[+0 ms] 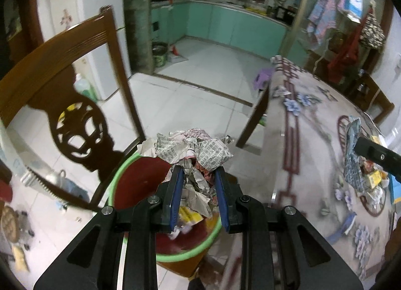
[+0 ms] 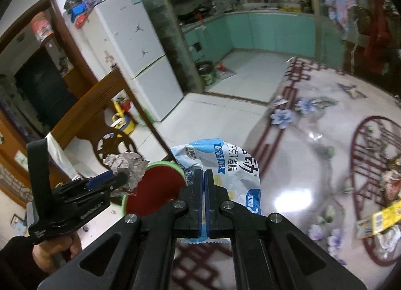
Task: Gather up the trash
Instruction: 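Carry both items over the red bin and open both tools to drop them, then grasp the yellow tea carton with the left tool while the right tool grasps crumpled white paper, then carry the carton and paper to the red bin and open both tools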
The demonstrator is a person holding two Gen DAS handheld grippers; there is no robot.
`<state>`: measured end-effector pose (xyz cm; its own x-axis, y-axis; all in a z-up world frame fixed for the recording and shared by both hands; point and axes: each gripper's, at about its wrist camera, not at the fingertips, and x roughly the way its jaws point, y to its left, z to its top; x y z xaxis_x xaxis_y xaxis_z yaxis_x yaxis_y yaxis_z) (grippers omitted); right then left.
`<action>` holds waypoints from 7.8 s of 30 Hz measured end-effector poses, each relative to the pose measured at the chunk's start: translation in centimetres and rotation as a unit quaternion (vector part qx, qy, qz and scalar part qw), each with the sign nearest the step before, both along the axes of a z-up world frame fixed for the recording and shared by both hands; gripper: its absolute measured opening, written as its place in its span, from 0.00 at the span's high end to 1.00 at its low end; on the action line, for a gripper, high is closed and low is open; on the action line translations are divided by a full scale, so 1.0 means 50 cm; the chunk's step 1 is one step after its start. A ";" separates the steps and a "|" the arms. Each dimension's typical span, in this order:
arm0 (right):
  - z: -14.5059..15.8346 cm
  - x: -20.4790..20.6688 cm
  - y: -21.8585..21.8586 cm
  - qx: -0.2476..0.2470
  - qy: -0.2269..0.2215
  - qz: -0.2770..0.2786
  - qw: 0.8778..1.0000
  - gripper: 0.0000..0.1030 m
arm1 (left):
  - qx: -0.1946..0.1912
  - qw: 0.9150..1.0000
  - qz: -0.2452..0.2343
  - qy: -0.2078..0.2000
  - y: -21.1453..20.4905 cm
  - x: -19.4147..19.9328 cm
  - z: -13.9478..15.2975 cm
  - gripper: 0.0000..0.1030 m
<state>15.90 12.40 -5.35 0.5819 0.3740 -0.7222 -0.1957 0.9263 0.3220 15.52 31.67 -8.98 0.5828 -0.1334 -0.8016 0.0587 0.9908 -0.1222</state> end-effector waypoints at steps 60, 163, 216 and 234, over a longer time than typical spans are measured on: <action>-0.075 -0.026 0.026 0.016 0.019 0.028 0.999 0.40 | -0.016 1.000 0.010 0.004 0.001 -0.026 -0.011 0.22; -0.065 -0.359 -0.704 0.016 0.025 -0.210 0.977 0.93 | -0.032 0.938 -0.338 0.068 -0.743 -0.139 -0.031 0.69; 0.009 -0.188 -0.313 0.008 -0.005 -0.082 0.997 0.93 | 0.008 0.988 -0.145 -0.051 -0.350 -0.092 0.091 0.45; 0.003 -0.058 -0.081 0.007 -0.006 -0.009 1.000 0.93 | 0.018 0.996 -0.071 -0.049 -0.141 -0.043 0.076 0.45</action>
